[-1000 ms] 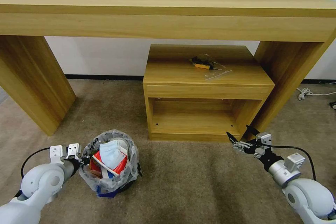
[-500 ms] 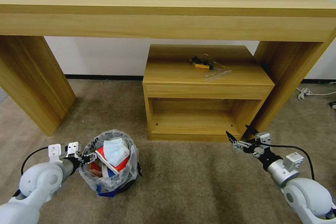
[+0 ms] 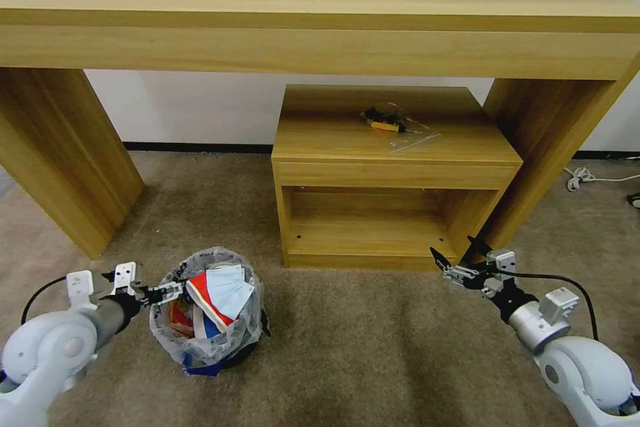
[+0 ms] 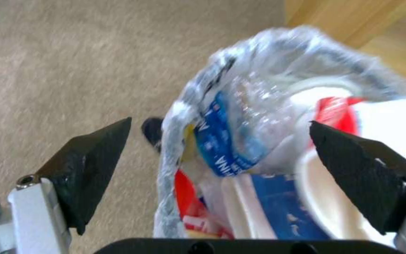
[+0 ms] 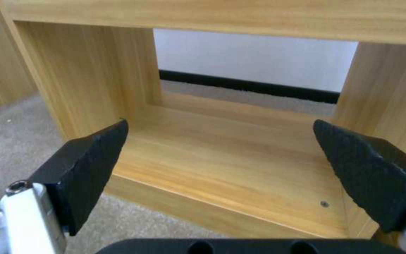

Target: Pick up the trash bin and place the garbage on the floor into it.

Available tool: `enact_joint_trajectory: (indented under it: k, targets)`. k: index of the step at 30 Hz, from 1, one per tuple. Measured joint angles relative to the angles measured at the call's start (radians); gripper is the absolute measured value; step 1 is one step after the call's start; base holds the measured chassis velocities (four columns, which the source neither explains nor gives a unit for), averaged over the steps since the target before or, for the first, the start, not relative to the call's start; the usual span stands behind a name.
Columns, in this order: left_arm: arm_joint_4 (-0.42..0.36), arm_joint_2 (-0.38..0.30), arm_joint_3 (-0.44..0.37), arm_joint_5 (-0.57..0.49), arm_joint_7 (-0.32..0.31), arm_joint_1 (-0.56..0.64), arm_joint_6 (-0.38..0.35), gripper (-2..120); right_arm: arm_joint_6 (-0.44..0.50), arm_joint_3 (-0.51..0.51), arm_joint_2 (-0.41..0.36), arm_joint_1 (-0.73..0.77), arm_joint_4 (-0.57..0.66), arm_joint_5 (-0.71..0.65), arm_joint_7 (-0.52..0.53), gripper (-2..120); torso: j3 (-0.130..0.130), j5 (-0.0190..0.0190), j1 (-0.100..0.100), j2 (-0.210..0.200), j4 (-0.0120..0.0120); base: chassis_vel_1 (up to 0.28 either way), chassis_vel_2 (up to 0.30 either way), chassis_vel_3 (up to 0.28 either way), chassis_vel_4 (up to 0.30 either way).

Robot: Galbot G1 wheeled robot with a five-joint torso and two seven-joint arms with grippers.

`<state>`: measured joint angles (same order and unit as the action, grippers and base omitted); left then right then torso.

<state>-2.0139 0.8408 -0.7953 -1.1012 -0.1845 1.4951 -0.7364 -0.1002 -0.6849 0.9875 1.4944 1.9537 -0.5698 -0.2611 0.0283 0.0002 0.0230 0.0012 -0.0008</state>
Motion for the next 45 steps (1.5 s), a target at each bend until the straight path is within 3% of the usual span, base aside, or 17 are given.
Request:
enact_joint_trajectory:
  k: [2, 4, 6, 7, 9, 10, 12, 13, 16, 17, 19, 26, 27, 28, 32, 40, 45]
  targets:
    - [-0.001, 0.001, -0.007, 0.002, 0.014, 0.004, 0.0, 100, 0.0, -0.001, 0.0, 0.0, 0.001, 0.0, 0.0, 100, 0.0, 0.0001, 0.0, 0.0, 0.0001, 0.0, 0.0, 0.0, 0.0]
    - [-0.007, 0.013, -0.051, 0.026, 0.109, 0.024, 0.0, 100, 0.0, -0.009, -0.001, 0.002, 0.009, -0.003, 0.0, 100, 0.0, -0.0001, 0.0, 0.0, 0.0, 0.0, 0.0, 0.0, 0.0]
    - [-0.007, 0.016, -0.06, 0.037, 0.133, 0.029, 0.0, 100, 0.0, -0.011, -0.001, 0.003, 0.012, -0.003, 0.0, 100, 0.0, 0.0, 0.0, 0.0, 0.0, 0.0, 0.0, 0.0, 0.0]
    - [-0.008, 0.023, -0.078, 0.068, 0.191, 0.043, 0.004, 100, 0.0, -0.016, -0.001, 0.006, 0.017, -0.004, 0.0, 100, 0.0, 0.0, 0.0, 0.0, 0.0, 0.0, 0.0, 0.0, 0.0]
    - [-0.008, 0.032, -0.097, 0.112, 0.245, 0.059, 0.025, 100, 0.0, -0.023, -0.001, 0.009, 0.024, -0.004, -0.001, 100, 0.0, -0.0002, 0.0, 0.0, 0.0, 0.0, 0.0, 0.0, 0.0]
    - [-0.008, 0.032, -0.097, 0.112, 0.245, 0.059, 0.025, 100, 0.0, -0.023, -0.001, 0.009, 0.024, -0.004, -0.001, 100, 0.0, -0.0002, 0.0, 0.0, 0.0, 0.0, 0.0, 0.0, 0.0]
    - [-0.005, 0.054, -0.123, 0.194, 0.336, 0.092, 0.092, 100, 0.0, -0.035, 0.001, 0.022, 0.04, -0.002, -0.001, 100, 0.0, 0.0002, 0.0, 0.0, 0.0001, 0.0, 0.0, 0.0, 0.0]
    - [-0.005, 0.054, -0.123, 0.194, 0.336, 0.092, 0.092, 100, 0.0, -0.035, 0.001, 0.022, 0.04, -0.002, -0.001, 100, 0.0, 0.0002, 0.0, 0.0, 0.0001, 0.0, 0.0, 0.0, 0.0]
    - [-0.009, 0.113, -0.137, 0.301, 0.397, 0.132, 0.245, 100, 0.009, -0.06, 0.02, 0.064, 0.08, 0.024, 0.0, 100, 0.0, -0.0002, 0.0, 0.0, 0.0003, 0.0, 0.0, 0.0, 0.0]
    - [-0.009, 0.113, -0.137, 0.301, 0.397, 0.132, 0.245, 100, 0.009, -0.06, 0.02, 0.064, 0.08, 0.024, 0.0, 100, 0.0, -0.0002, 0.0, 0.0, 0.0003, 0.0, 0.0, 0.0, 0.0]
    - [-0.038, 0.169, -0.15, 0.352, 0.426, 0.154, 0.335, 100, 0.027, -0.08, 0.061, 0.108, 0.122, 0.058, 0.0, 100, 0.0, 0.0, 0.0, 0.0, 0.0, 0.0, 0.0, 0.0, 0.0]
    - [-0.083, 0.25, -0.153, 0.488, 0.425, 0.181, 0.453, 100, 0.05, -0.097, 0.181, 0.184, 0.218, 0.117, 0.028, 100, 0.0, -0.0001, 0.0, 0.0, -0.0001, 0.0, 0.0, 0.0, 0.0]
    - [-0.106, 0.306, -0.15, 0.593, 0.42, 0.193, 0.521, 100, 0.067, -0.072, 0.263, 0.222, 0.278, 0.188, 0.081, 100, 0.0, 0.0, 0.0, 0.0, -0.0002, 0.0, 0.0, 0.0, 0.0]
    - [-0.117, 0.336, -0.146, 0.628, 0.404, 0.197, 0.544, 100, 0.082, -0.054, 0.296, 0.239, 0.303, 0.233, 0.115, 100, 0.0, 0.0001, 0.0, 0.0, -0.0001, 0.0, 0.0, 0.0, 0.0]
    - [-0.147, 0.422, -0.122, 0.679, 0.343, 0.213, 0.579, 100, 0.13, -0.022, 0.351, 0.29, 0.35, 0.345, 0.195, 100, 0.0, -0.0001, 0.0, 0.0, 0.0004, 0.0, 0.0, 0.0, 0.0]
    - [-0.164, 0.556, -0.06, 0.792, 0.31, 0.236, 0.643, 100, 0.216, -0.037, 0.369, 0.415, 0.384, 0.39, 0.239, 100, 0.0, 0.0001, 0.0, 0.0, -0.0001, 0.0, 0.0, 0.0, 0.0]
    - [-0.187, 0.581, -0.058, 0.8, 0.314, 0.296, 0.682, 100, 0.295, -0.027, 0.353, 0.52, 0.408, 0.403, 0.297, 100, 0.0, 0.0, 0.0, 0.0, 0.0002, 0.0, 0.0, 0.0, 0.0]
